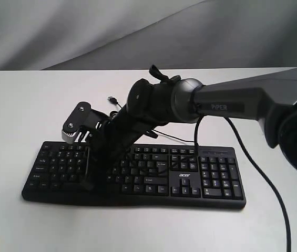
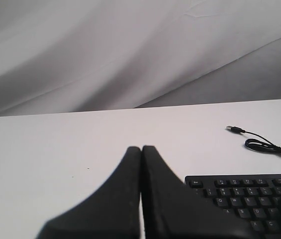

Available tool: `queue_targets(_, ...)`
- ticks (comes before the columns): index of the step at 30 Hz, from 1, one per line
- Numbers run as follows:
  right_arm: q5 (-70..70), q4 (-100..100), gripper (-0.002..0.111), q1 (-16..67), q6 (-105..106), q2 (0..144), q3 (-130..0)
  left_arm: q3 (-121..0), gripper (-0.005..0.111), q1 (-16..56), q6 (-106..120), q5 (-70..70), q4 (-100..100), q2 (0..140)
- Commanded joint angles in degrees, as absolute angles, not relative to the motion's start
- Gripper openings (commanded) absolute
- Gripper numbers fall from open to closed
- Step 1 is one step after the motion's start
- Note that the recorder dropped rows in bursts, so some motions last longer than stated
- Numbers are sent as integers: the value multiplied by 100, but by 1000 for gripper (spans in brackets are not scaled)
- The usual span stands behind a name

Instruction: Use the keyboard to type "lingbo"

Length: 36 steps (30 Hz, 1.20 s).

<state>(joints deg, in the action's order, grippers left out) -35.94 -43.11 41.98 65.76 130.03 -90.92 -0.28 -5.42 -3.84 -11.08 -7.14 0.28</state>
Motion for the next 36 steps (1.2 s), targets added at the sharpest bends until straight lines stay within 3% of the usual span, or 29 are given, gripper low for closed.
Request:
queue_targets(1,-3505,-4298,0,4202,6572,13027,-9137,0,1,-511,-396,-1054,-716,0)
queue_targets(36,-3974,-3965,0,4286,6122,12868,-9037,0,1,-511,-396,-1054,-716,0)
